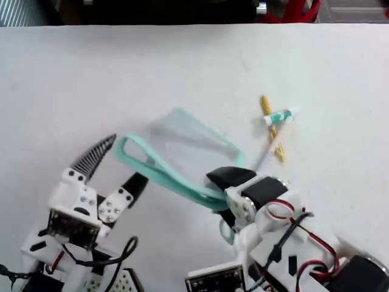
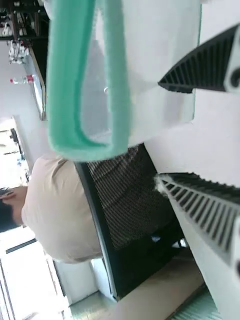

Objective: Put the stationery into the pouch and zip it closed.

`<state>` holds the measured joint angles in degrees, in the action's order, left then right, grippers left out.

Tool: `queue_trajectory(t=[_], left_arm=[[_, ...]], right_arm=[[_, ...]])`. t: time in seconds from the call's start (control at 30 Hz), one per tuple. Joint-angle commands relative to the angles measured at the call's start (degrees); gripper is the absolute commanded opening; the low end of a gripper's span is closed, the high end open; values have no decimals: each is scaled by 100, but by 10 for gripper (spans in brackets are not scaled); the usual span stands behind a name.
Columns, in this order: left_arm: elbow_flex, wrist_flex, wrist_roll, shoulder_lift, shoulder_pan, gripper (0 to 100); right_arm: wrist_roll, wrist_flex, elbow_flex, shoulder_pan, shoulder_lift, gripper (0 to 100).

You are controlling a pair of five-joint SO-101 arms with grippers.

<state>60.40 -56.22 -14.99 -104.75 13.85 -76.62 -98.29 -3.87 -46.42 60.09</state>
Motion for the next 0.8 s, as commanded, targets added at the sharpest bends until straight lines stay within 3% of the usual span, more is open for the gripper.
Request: queue_trajectory(t=[0.0, 0.23, 0.47, 0.77], left_arm=[[343, 747, -281, 13, -312, 257], [378, 738, -281, 13, 321, 256], [-62, -396, -290, 13, 1411, 256], [413, -510, -281, 13, 1464, 256]], right_arm=[[35, -40, -114, -233, 48, 17], [44, -31, -334, -277, 48, 17], [132, 66, -457, -171, -66, 18], [536, 1596, -2295, 382, -268, 18]])
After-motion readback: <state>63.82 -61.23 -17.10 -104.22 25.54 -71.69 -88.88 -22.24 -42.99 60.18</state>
